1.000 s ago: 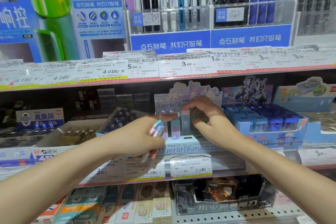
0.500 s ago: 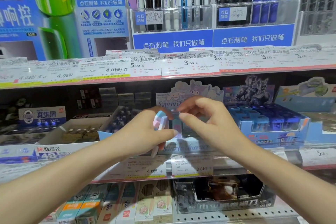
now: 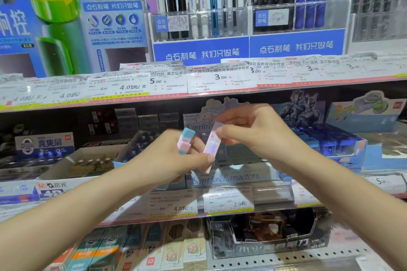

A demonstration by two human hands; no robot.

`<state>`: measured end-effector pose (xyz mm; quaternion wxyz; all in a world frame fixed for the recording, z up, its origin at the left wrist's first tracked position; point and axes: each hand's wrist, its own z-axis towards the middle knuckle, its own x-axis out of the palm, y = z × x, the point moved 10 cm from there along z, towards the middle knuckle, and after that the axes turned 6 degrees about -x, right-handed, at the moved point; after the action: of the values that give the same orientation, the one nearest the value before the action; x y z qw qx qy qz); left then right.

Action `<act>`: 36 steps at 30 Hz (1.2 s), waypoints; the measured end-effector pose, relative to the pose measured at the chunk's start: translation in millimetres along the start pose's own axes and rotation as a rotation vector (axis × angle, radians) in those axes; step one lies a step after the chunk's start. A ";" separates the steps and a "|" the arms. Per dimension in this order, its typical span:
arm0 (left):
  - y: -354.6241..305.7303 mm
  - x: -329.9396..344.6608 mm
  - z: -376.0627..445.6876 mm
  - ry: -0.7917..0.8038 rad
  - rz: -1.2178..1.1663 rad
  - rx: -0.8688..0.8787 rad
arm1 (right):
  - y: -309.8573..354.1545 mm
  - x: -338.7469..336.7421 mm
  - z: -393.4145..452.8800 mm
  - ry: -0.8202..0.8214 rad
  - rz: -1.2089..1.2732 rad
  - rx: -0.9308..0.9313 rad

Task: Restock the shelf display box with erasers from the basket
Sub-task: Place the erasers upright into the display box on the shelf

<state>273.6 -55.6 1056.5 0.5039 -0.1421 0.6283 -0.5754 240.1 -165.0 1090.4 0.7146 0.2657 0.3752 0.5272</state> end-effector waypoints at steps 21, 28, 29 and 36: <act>-19.3 2.3 0.2 -0.150 0.957 0.278 | -36.5 -11.9 7.1 0.008 -0.298 -0.186; -5.4 4.3 7.4 -0.099 0.992 0.288 | -42.7 -6.2 5.7 0.034 -0.310 -0.248; -6.6 4.9 7.3 -0.094 0.977 0.300 | -42.4 -5.2 5.7 0.041 -0.336 -0.273; -11.6 4.7 6.8 -0.078 0.932 0.327 | -50.1 -8.7 9.0 -0.021 -0.207 -0.241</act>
<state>272.3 -66.6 1065.4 0.7464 0.2135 0.5071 -0.3743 273.8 -188.3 1058.9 0.7957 0.1434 0.3272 0.4892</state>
